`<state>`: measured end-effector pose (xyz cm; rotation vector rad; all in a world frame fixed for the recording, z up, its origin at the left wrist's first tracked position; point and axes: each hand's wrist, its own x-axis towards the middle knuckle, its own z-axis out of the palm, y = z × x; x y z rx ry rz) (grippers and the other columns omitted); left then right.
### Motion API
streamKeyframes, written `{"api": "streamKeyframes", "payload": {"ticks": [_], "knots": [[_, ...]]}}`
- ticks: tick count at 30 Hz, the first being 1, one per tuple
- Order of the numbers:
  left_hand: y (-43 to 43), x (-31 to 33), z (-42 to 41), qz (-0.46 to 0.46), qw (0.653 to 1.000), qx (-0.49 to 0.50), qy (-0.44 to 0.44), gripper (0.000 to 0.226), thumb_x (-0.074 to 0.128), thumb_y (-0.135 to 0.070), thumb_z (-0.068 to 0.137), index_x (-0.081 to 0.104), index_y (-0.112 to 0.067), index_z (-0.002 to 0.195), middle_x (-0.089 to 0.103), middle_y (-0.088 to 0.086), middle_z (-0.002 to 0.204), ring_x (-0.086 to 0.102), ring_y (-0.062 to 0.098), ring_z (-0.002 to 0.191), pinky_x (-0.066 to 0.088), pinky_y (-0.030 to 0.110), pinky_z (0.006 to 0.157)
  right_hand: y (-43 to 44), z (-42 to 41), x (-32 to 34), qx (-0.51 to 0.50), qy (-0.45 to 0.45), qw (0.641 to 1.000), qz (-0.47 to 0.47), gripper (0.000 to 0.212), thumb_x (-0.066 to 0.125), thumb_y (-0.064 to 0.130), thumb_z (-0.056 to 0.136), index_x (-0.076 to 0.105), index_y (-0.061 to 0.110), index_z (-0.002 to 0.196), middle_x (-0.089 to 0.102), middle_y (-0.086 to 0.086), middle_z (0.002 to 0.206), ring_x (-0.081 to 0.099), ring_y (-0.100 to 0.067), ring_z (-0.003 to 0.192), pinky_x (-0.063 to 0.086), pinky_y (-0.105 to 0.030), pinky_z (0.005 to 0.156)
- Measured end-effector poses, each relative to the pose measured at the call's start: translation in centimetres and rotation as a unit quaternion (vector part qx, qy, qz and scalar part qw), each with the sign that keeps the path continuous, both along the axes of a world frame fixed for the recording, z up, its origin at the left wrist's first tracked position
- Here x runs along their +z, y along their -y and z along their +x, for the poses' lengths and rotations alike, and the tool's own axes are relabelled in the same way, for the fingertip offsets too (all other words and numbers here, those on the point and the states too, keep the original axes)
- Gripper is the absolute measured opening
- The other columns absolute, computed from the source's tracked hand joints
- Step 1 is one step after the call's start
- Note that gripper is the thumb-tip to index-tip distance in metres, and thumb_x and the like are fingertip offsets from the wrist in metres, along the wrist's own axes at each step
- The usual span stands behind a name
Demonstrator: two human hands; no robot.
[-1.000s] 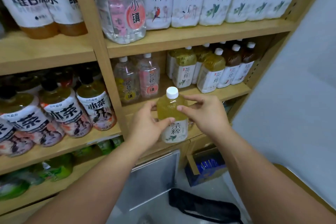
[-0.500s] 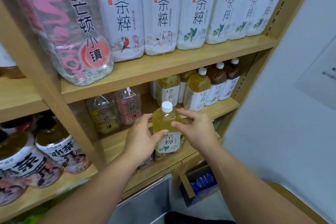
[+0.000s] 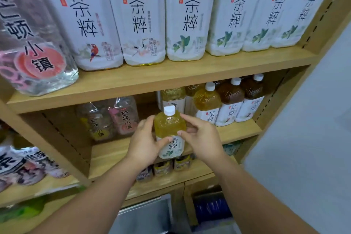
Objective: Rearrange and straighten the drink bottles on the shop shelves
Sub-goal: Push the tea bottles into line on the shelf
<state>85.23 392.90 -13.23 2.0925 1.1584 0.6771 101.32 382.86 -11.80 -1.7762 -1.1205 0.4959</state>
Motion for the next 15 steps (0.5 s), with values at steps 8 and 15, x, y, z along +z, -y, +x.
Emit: {"api": "streamKeyframes", "payload": {"ticks": [8, 15], "knots": [[-1.1, 0.5, 4.5, -0.030, 0.998, 0.059, -0.025, 0.056, 0.086, -0.042, 0.078, 0.063, -0.018, 0.123, 0.072, 0.003, 0.113, 0.067, 0.023, 0.105, 0.054, 0.037, 0.091, -0.7, 5.4, 0.0, -0.134, 0.217, 0.965, -0.061, 0.071, 0.081, 0.039, 0.085, 0.050, 0.022, 0.146, 0.028, -0.016, 0.161, 0.026, -0.035, 0.146, 0.034, -0.047, 0.115], [-2.4, 0.6, 7.1, -0.044, 0.994, 0.058, -0.076, 0.057, 0.077, -0.048, 0.087, 0.062, -0.017, 0.133, 0.076, 0.004, 0.109, 0.070, 0.023, 0.099, 0.050, 0.029, 0.078, -2.0, 8.0, -1.4, -0.137, 0.229, 0.962, -0.055, 0.055, 0.081, 0.026, 0.087, 0.050, 0.014, 0.130, 0.040, -0.015, 0.145, 0.047, -0.037, 0.128, 0.051, -0.046, 0.098]]}}
